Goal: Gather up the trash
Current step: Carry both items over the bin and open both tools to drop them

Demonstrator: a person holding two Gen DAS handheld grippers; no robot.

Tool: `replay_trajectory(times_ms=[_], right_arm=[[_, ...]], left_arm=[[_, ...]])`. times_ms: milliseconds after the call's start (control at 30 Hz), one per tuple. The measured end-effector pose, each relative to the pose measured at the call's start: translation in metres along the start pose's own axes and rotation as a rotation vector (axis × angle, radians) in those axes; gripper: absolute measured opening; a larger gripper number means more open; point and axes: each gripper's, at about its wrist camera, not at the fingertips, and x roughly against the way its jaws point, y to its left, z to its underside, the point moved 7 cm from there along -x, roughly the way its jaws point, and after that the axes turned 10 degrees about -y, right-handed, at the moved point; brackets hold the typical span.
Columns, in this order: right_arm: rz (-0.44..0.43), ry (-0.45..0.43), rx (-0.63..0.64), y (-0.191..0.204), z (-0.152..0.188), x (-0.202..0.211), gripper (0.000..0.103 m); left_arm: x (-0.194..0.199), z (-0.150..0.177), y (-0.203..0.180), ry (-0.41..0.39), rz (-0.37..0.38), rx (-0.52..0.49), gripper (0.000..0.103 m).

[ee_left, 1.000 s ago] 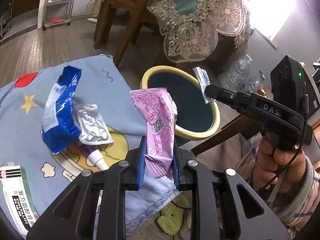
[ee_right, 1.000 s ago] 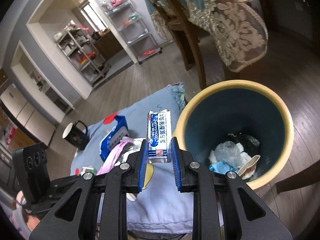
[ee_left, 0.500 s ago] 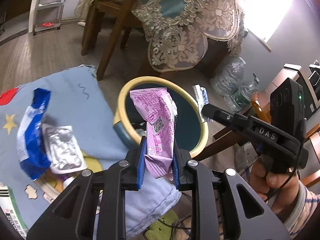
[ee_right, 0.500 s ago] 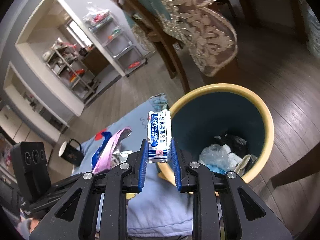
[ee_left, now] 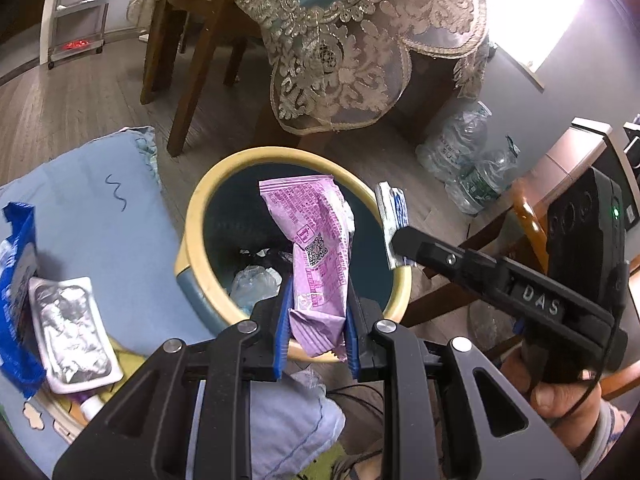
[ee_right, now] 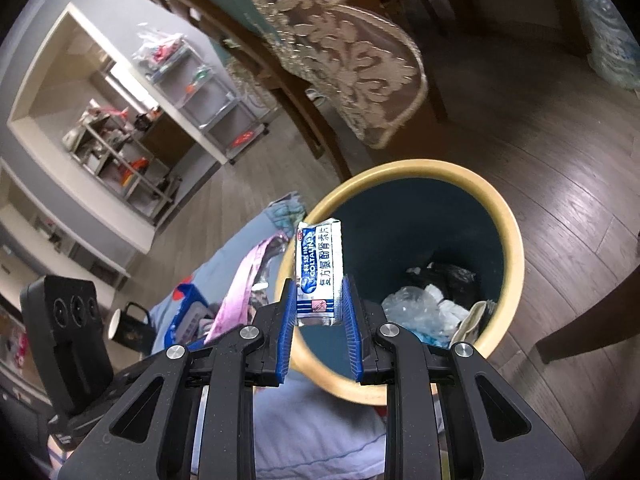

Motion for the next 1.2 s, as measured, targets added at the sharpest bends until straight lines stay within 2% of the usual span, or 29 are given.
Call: replay_trajectory(times_ms=[133, 200, 267, 333, 667, 733, 867, 1000, 1033, 1200], right_arm=[[0.023, 0.014, -0.02, -0.011, 0.001, -0.007, 0.025], [0.033, 0.02, -0.03, -0.016, 0.002, -0.011, 0.025], [0.042, 0.026, -0.032, -0.019, 0.002, -0.013, 0.025], [0.049, 0.033, -0.034, -0.02, 0.004, -0.016, 0.025], [0.091, 0.065, -0.016, -0.022, 0.01, -0.029, 0.026], [0.095, 0.066, -0.017, -0.023, 0.01, -0.03, 0.034], [0.092, 0.059, -0.012, -0.02, 0.01, -0.028, 0.04], [0.086, 0.056, -0.004, -0.015, 0.01, -0.025, 0.049], [0.082, 0.055, -0.001, -0.013, 0.011, -0.025, 0.052], [0.071, 0.059, 0.039, 0.0, 0.016, -0.027, 0.055]], left_arm=[[-0.02, -0.005, -0.001, 0.009, -0.001, -0.003, 0.03], [-0.027, -0.004, 0.002, 0.021, -0.012, -0.007, 0.039], [-0.028, -0.002, 0.005, 0.024, -0.017, -0.004, 0.042], [-0.026, -0.001, 0.008, 0.023, -0.026, -0.006, 0.053], [0.018, -0.009, 0.022, -0.053, -0.06, -0.026, 0.063], [0.026, -0.009, 0.023, -0.06, -0.069, -0.04, 0.065], [0.042, -0.008, 0.026, -0.083, -0.094, -0.057, 0.078], [0.056, -0.006, 0.035, -0.098, -0.135, -0.071, 0.085], [0.06, -0.006, 0.038, -0.103, -0.144, -0.072, 0.086], [0.083, -0.005, 0.057, -0.132, -0.2, -0.064, 0.088]])
